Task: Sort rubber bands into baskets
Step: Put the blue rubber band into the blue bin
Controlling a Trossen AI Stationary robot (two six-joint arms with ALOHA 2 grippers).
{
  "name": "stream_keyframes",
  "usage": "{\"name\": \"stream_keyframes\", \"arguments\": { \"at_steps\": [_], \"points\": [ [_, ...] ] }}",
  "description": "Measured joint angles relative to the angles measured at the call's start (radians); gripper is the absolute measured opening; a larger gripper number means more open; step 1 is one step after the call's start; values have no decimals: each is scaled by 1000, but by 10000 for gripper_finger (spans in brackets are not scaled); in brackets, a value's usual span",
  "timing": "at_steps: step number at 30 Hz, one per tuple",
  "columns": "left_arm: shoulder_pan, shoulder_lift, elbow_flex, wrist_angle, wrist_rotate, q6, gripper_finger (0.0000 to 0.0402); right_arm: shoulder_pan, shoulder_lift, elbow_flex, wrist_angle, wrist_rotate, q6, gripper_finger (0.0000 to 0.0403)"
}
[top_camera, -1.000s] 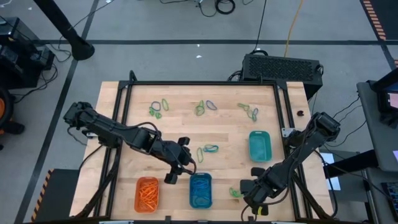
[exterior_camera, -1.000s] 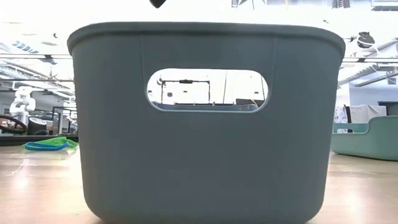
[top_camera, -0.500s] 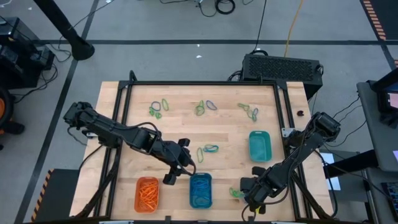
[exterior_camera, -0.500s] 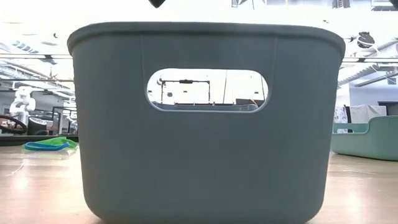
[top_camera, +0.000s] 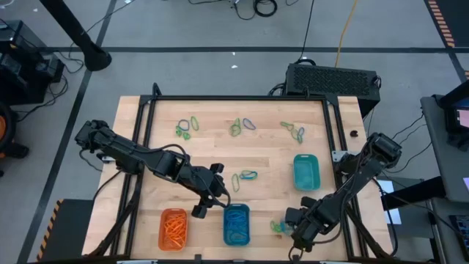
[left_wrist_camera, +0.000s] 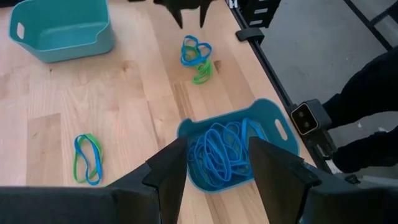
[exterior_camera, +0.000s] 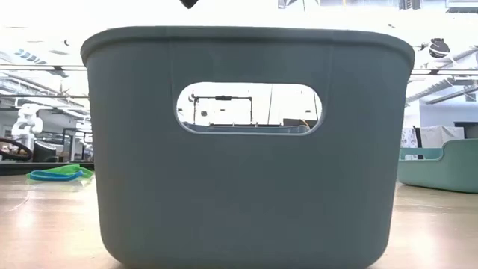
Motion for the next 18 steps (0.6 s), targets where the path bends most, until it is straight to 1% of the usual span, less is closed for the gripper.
{"name": "stream_keyframes", "arguments": {
  "at_steps": [9, 12, 15, 18],
  "points": [
    [0, 0, 0, 3, 0, 0, 178, -1, -2, -166, 187, 33, 91, 164],
    [0, 0, 0, 3, 0, 0, 178, -1, -7, -206, 247, 36, 112, 157],
    [0, 0, 0, 3, -1, -1, 178, -1, -7, -210, 250, 37, 112, 131],
    [0, 0, 0, 2, -1, -1, 178, -3, -6, -211, 243, 36, 112, 81]
  ]
}}
